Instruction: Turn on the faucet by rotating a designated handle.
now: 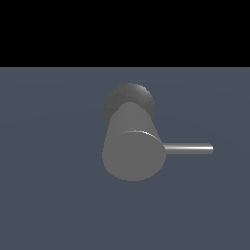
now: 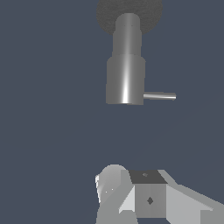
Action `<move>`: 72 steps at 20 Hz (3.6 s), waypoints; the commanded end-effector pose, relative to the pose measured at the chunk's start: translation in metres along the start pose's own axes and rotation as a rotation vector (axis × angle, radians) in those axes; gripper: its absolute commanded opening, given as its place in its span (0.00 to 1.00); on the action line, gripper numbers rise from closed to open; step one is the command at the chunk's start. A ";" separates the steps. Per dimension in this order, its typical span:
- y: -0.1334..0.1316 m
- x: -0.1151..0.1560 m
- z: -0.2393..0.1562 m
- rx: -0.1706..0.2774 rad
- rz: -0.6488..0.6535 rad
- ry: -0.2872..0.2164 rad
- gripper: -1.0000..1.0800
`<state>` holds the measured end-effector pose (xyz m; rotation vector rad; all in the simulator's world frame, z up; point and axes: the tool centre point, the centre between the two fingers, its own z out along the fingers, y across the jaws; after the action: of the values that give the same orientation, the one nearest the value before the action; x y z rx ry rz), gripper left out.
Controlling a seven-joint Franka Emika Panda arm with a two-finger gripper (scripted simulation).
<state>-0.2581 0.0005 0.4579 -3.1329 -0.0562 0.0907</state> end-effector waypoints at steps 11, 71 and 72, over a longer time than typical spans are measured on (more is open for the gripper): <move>-0.007 0.007 -0.015 0.014 0.013 0.053 0.00; 0.310 0.052 -0.022 1.965 0.760 1.013 0.00; 0.316 0.054 -0.012 1.993 0.798 1.013 0.00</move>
<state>-0.1949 -0.3046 0.4798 -0.8986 0.6691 -0.8100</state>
